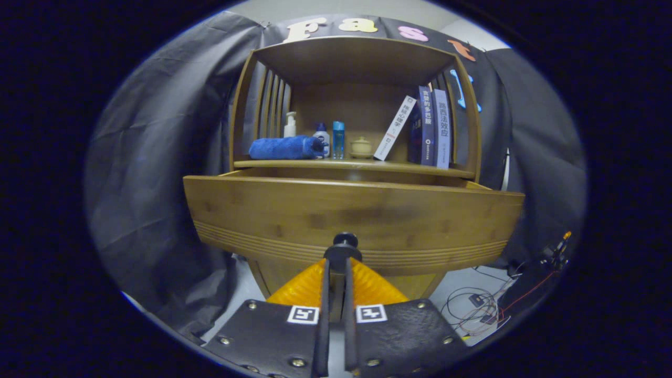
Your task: Pull open the drawer, take out the items inside it, and place them on the countertop above the cabinet.
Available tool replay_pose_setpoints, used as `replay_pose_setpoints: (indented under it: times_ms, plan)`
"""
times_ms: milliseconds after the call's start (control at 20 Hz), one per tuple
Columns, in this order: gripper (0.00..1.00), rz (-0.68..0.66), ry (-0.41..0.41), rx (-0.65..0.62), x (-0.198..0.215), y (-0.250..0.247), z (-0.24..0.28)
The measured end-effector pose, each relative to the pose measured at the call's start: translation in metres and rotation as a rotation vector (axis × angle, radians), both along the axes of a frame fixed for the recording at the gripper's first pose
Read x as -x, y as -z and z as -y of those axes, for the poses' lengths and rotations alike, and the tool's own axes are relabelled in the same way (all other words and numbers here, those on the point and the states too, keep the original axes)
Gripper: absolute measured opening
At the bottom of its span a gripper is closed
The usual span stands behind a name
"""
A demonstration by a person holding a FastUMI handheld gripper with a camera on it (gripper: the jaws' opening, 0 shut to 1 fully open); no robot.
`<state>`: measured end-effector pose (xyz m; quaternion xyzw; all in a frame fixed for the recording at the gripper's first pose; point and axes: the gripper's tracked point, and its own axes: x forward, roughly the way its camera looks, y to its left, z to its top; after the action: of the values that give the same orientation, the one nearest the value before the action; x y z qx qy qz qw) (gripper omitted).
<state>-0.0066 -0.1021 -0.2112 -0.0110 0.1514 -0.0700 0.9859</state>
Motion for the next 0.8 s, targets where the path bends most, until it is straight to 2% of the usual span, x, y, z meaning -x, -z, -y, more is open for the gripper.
replay_pose_setpoints:
  times_ms: [100,250,350,500,800]
  plan:
    - [0.07,0.056,-0.004,-0.015,0.0,-0.014,-0.001]
    - [0.07,0.098,0.03,-0.044,0.0,-0.025,0.006]
    - [0.14,0.078,0.043,-0.071,-0.005,-0.016,0.007]
    - [0.43,0.04,0.008,-0.111,-0.011,-0.001,-0.011]
    - [0.48,0.037,0.042,-0.083,-0.028,0.013,-0.006]
